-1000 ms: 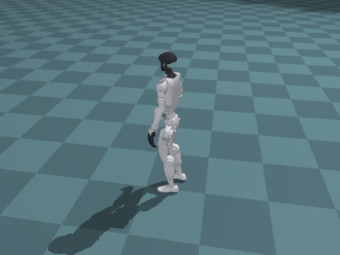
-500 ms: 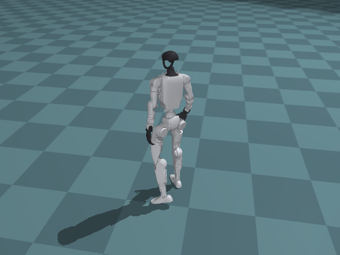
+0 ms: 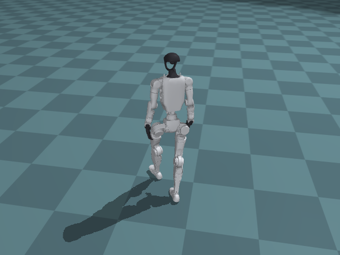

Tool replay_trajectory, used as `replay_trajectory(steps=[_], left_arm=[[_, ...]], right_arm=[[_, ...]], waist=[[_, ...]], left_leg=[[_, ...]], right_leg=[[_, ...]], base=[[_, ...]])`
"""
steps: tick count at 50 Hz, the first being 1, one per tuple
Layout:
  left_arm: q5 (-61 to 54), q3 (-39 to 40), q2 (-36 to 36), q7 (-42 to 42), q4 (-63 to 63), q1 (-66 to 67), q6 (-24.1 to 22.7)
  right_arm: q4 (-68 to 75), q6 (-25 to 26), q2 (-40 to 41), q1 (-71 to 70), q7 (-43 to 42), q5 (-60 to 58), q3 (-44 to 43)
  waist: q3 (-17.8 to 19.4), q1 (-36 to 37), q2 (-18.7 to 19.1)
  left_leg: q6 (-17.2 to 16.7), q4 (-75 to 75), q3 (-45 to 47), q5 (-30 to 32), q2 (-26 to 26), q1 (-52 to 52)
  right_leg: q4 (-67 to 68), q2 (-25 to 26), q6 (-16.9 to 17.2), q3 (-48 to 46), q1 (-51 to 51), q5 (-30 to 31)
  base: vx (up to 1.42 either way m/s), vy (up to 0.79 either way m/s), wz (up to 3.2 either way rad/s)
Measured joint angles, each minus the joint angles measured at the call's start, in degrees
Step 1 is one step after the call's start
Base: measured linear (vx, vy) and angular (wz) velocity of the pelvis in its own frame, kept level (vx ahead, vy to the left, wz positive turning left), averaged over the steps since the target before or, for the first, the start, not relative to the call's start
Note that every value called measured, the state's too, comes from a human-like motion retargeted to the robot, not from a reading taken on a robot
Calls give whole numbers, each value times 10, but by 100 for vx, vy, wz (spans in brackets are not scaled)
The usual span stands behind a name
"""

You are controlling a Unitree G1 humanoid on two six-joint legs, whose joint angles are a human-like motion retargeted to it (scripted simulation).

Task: Kungfu

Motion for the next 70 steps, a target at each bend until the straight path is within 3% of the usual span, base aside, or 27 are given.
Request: replay_trajectory(steps=[5,8,10,12,14,15,17,22,25,27,31,35,40,43,45,47,48,50,52,55,58,62,67,70], left_arm=[[-47,44,-26,33,-2,30,-16],[-106,74,-37,63,20,59,-27],[-142,93,-34,66,42,87,-25],[-157,113,-8,37,75,95,-4],[-163,131,17,-16,102,89,32],[-168,135,27,-44,113,84,54],[-173,136,42,-63,121,73,91],[-111,135,65,-43,105,47,86],[-54,119,68,-45,72,23,77],[-17,111,68,-51,52,5,66],[20,81,68,-71,19,-34,48],[29,57,57,-80,-4,-61,32],[33,54,37,-75,-19,-48,11],[31,61,38,-59,-7,-27,5],[28,70,44,-38,15,-16,8],[33,89,56,-19,45,-2,22],[40,97,62,-10,62,6,35],[56,105,63,14,101,14,79],[13,122,45,58,135,7,114],[-124,136,22,71,160,24,71],[-226,109,2,43,142,59,49],[-207,112,-8,72,133,81,33],[-186,76,-1,95,126,61,25],[-134,71,1,102,106,57,23]], right_arm=[[45,-29,0,-3,-29,-85,40],[58,-35,-3,4,-68,-147,62],[61,-26,-1,22,-115,-210,62],[66,-4,8,25,-164,-248,51],[70,9,11,19,-196,-246,34],[71,8,11,15,-207,-234,25],[71,-6,-2,8,-198,-185,20],[55,40,-22,6,-136,-118,-11],[55,77,-25,3,-117,-105,-55],[57,86,-28,3,-104,-89,-74],[56,81,-25,7,-98,-68,-90],[53,55,-21,9,-117,-79,-97],[52,31,-18,17,-144,-112,-91],[53,29,-16,14,-177,-122,-89],[50,24,-15,9,-184,-114,-90],[47,23,-16,12,-179,-115,-92],[46,25,-18,17,-173,-118,-96],[47,33,-28,29,-149,-128,-118],[45,49,-57,16,-111,-130,-114],[38,107,-121,-17,-77,-142,-59],[27,144,-173,-39,-51,-209,-33],[10,144,-238,-46,-18,-260,3],[20,164,-274,-93,-69,-316,6],[31,191,-261,-113,-128,-313,-17]], waist=[[-8,8,-9],[-23,9,-36],[-46,-1,-54],[-85,-98,-17],[-83,-119,-2],[-78,-112,2],[-72,-10,-28],[-89,-11,0],[-76,-47,21],[-62,-66,16],[-54,-82,13],[-30,-91,13],[-26,-90,13],[-27,-73,4],[-18,-78,-8],[-20,-85,-22],[-34,-79,-21],[-71,-49,-27],[-61,-36,-22],[-27,-68,9],[-18,-107,39],[-24,-96,48],[0,-93,56],[-9,-79,48]], left_leg=[[-6,-37,100,-31,9,-6],[100,-17,97,9,-2,5],[131,-9,43,11,-16,10],[114,28,-73,-7,-34,-28],[77,67,-115,-29,-4,-41],[63,78,-115,-47,20,-31],[50,76,-10,-61,82,7],[69,22,-31,-87,59,77],[89,-16,-75,-99,15,149],[99,-27,-104,-104,-16,188],[99,-19,-158,-121,-32,216],[93,-6,-209,-140,-39,247],[77,29,-266,-173,-30,254],[69,49,-286,-189,-29,253],[63,59,-303,-195,-31,263],[54,68,-318,-193,-31,267],[49,73,-324,-186,-23,256],[38,93,-327,-158,-12,214],[26,103,-289,-112,13,192],[9,102,-224,-54,56,183],[-4,68,-151,-19,89,185],[-19,12,-16,-1,123,205],[-35,-8,-34,-1,123,225],[-32,-5,-20,0,127,236]], right_leg=[[3,6,48,10,30,21],[21,-7,97,45,39,58],[43,-16,152,67,40,108],[54,65,176,-19,0,197],[116,108,176,-83,-45,273],[157,118,176,-108,-64,305],[289,82,176,-82,-106,322],[353,0,176,-124,-193,204],[310,-49,176,-121,-209,147],[282,-92,165,-93,-224,122],[175,-146,95,-51,-261,127],[58,-188,46,5,-271,192],[-14,-232,74,16,-288,166],[21,-233,61,32,-295,139],[33,-240,95,7,-269,139],[25,-253,117,-27,-246,202],[39,-247,100,-26,-255,192],[78,-257,101,-27,-288,165],[88,-260,91,-59,-285,151],[79,-246,72,-97,-243,138],[76,-241,68,-137,-218,125],[68,-231,62,-175,-196,111],[64,-224,66,-197,-166,107],[66,-227,66,-201,-167,109]], base=[[63,-9,-73],[88,-8,-90],[105,-17,9],[62,-75,242],[26,-95,78],[44,-66,-191],[60,-21,-313],[79,49,37],[72,41,229],[68,8,233],[50,-19,193],[47,-31,178],[45,-43,147],[46,-68,97],[36,-76,141],[35,-72,153],[39,-71,139],[34,-76,130],[2,-53,114],[1,-35,148],[-4,-18,173],[-4,-19,109],[-13,1,69],[-2,13,31]])
